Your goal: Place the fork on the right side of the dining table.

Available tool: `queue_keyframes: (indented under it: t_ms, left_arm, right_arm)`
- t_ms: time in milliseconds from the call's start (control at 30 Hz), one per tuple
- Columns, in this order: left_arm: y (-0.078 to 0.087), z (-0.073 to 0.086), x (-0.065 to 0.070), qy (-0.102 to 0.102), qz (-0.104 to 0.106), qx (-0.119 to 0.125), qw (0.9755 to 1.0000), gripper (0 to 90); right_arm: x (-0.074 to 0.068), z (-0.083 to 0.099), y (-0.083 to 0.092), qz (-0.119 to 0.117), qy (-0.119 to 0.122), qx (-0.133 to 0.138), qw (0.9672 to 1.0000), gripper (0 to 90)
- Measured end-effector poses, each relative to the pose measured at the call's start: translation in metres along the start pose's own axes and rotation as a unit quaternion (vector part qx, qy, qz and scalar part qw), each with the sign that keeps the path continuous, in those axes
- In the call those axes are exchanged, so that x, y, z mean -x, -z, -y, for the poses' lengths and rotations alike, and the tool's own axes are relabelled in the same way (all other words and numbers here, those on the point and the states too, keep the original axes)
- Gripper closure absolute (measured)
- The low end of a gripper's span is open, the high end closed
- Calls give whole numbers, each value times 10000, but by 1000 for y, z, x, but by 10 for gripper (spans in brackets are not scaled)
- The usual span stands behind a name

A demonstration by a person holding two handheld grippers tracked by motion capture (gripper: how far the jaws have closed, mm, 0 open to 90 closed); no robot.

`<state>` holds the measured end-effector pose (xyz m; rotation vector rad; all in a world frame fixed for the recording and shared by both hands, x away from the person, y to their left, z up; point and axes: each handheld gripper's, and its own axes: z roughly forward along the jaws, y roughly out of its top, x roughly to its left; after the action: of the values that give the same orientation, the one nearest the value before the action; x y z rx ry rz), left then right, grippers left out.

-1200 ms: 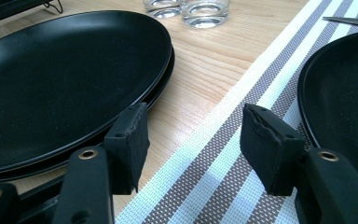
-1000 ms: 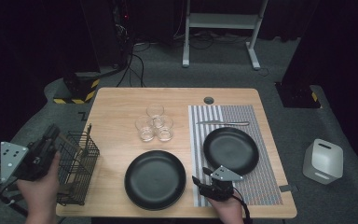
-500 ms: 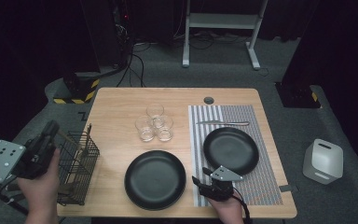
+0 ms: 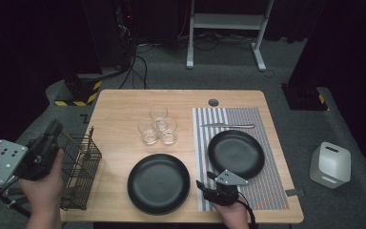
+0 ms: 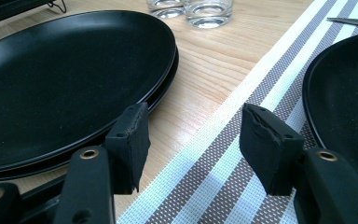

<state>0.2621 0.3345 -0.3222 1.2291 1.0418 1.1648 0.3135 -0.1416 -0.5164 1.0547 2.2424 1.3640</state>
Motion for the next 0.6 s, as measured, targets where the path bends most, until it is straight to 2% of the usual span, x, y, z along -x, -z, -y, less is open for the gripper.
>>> queue_keyframes:
  t_ms: [600]
  left_arm:
    - [-1,1,12,132,133,43,9998,867]
  right_arm:
    - [0,-1,1,89,56,24,9999,447]
